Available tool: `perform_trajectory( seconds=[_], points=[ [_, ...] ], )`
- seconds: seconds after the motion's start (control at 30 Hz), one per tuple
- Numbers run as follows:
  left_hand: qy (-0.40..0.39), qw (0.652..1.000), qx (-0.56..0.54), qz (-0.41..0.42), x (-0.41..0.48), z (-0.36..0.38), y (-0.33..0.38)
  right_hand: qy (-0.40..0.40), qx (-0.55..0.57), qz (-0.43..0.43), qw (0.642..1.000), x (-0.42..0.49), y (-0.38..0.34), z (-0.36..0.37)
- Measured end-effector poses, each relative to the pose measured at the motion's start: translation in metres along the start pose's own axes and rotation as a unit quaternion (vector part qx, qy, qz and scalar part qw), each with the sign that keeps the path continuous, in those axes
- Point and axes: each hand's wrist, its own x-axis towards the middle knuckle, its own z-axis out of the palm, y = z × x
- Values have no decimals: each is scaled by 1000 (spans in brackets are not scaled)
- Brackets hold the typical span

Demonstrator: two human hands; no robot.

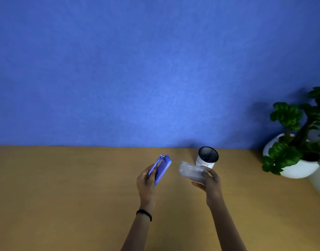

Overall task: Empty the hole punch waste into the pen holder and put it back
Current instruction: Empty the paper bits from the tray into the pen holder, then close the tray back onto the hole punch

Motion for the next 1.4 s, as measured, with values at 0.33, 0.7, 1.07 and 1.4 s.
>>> perform_trajectory(
  seconds=[0.33, 0.7, 1.07, 1.4],
  points=[
    [-57, 998, -20, 29, -24, -5, 11, -87, -76, 34, 993, -39, 3, 17],
    [-107, 993, 6, 49, -42, -14, 13, -146, -125, 34, 981, -69, -7, 30],
    [-153, 981, 48, 112, -51, -22, 12, -170, -142, 23, 975, -79, -14, 29],
    [-167, 970, 101, 142, -54, -25, 17, -193, -148, 4, 970, -87, -16, 24]
  ],
)
